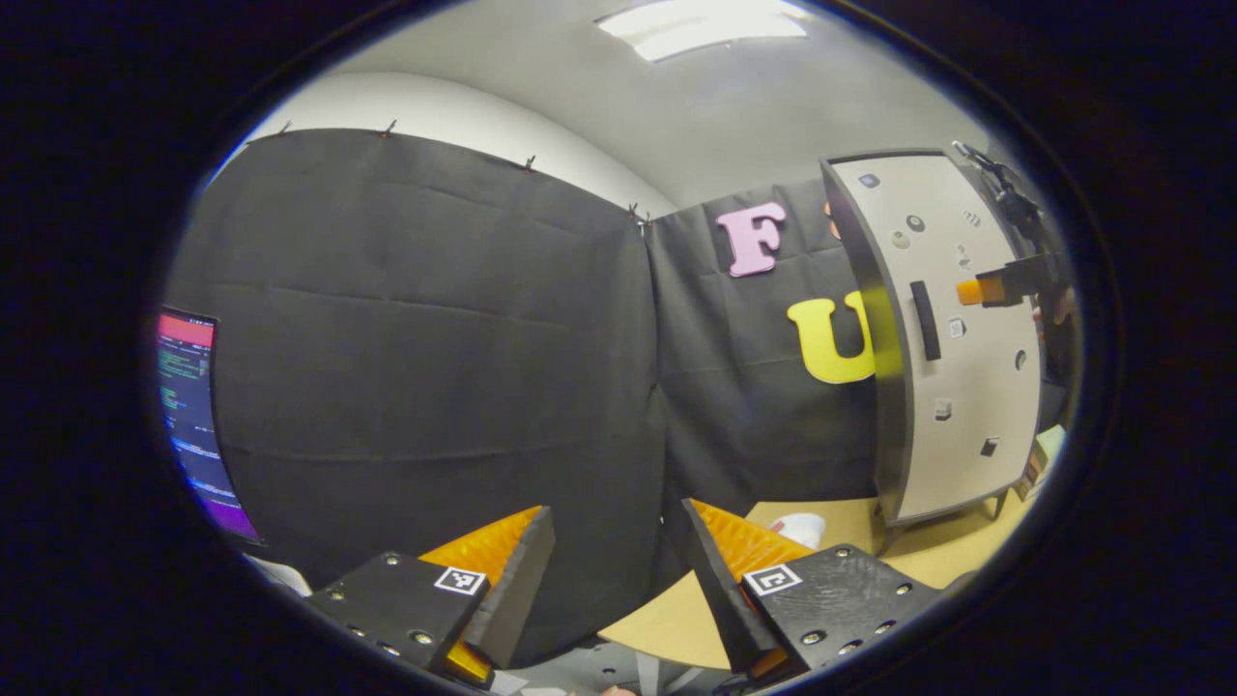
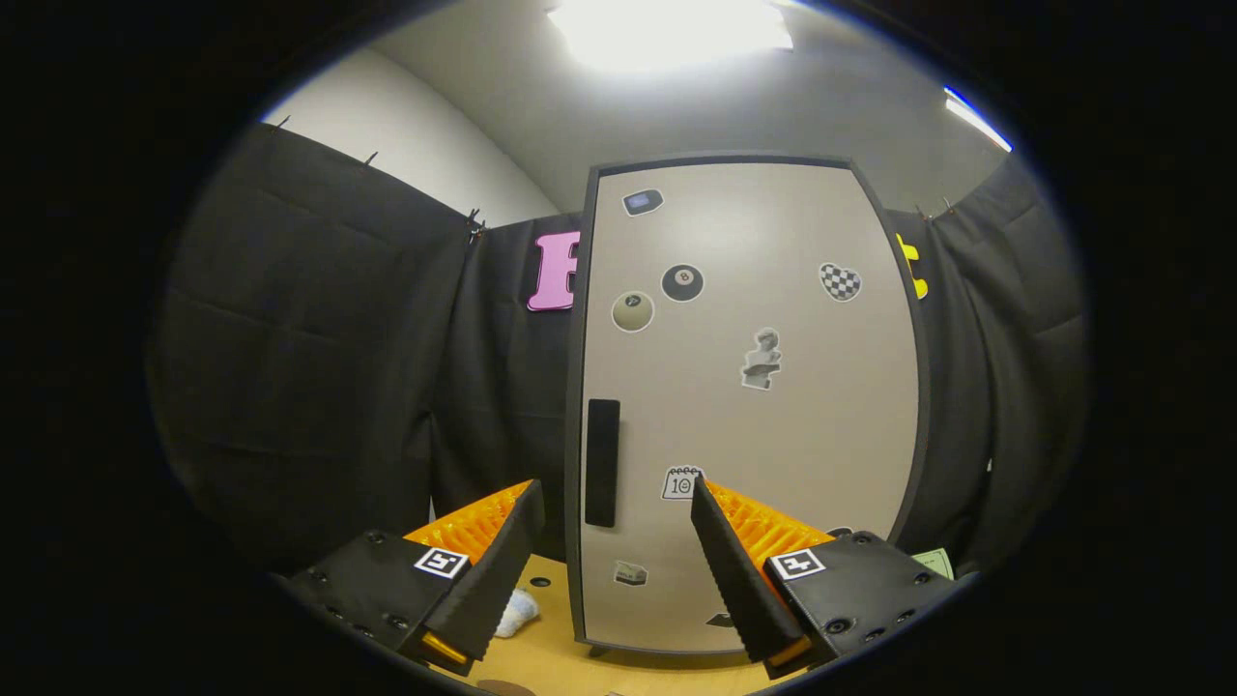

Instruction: Open the cabinet door with the right hand, grasp the bottle in the cabinet with the left hand and place it on the coaster, then close the cabinet door with the right hand.

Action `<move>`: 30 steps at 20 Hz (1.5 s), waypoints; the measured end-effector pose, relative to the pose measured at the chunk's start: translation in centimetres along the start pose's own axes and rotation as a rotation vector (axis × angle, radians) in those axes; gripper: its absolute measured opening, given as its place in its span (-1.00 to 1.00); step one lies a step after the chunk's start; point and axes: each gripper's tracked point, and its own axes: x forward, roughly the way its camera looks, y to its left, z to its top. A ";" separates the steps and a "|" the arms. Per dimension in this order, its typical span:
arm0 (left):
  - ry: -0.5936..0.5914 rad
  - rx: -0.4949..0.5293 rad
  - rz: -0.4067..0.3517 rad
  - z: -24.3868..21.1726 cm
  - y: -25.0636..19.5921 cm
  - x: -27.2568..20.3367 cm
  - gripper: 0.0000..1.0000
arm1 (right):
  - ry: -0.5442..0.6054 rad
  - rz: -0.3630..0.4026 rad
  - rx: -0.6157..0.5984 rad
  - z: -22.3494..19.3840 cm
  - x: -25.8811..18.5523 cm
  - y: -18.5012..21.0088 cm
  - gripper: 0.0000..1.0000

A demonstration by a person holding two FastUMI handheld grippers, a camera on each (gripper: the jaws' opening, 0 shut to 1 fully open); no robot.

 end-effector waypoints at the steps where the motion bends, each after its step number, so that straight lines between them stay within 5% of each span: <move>1: 0.002 0.003 0.013 -0.2 0.7 -0.2 0.62 | 0.003 -0.002 0.004 0.3 1.0 0.3 0.94; 12: 0.017 0.023 0.080 -1.8 4.8 -0.2 0.63 | 0.140 -0.055 -0.005 -2.0 9.9 2.2 0.91; 14: 0.014 0.025 0.080 -1.9 4.8 -0.3 0.63 | 0.156 -0.082 0.007 -2.4 11.1 1.7 0.79; 18: 0.016 0.012 0.088 -2.5 4.7 -0.4 0.63 | 0.175 -0.129 0.024 -2.4 13.1 0.8 0.00; 20: 0.020 0.004 0.092 -2.7 4.8 -0.3 0.63 | 0.213 -0.132 0.037 -3.1 12.9 0.9 -0.05; 21: 0.020 0.003 0.094 -2.8 4.8 -0.3 0.62 | 0.231 -0.127 0.049 -3.3 13.8 0.9 -0.27; 24: 0.014 0.000 0.088 -2.5 4.5 -0.1 0.62 | 0.284 -0.112 0.099 -4.2 13.7 0.9 -0.19; 25: 0.013 -0.005 0.081 -2.5 4.5 -0.1 0.63 | 0.283 -0.120 0.115 -4.0 13.7 0.7 -0.31; 26: 0.014 -0.012 0.071 -2.5 4.3 0.0 0.63 | 0.286 -0.119 0.127 -4.9 14.0 0.9 -0.19; 29: 0.010 -0.017 0.043 -2.4 3.4 0.1 0.63 | 0.281 -0.119 0.086 -4.0 13.7 0.8 -0.68; 30: 0.006 -0.016 0.033 -2.3 3.2 0.2 0.59 | 0.291 -0.106 0.075 -4.0 13.3 0.9 -0.67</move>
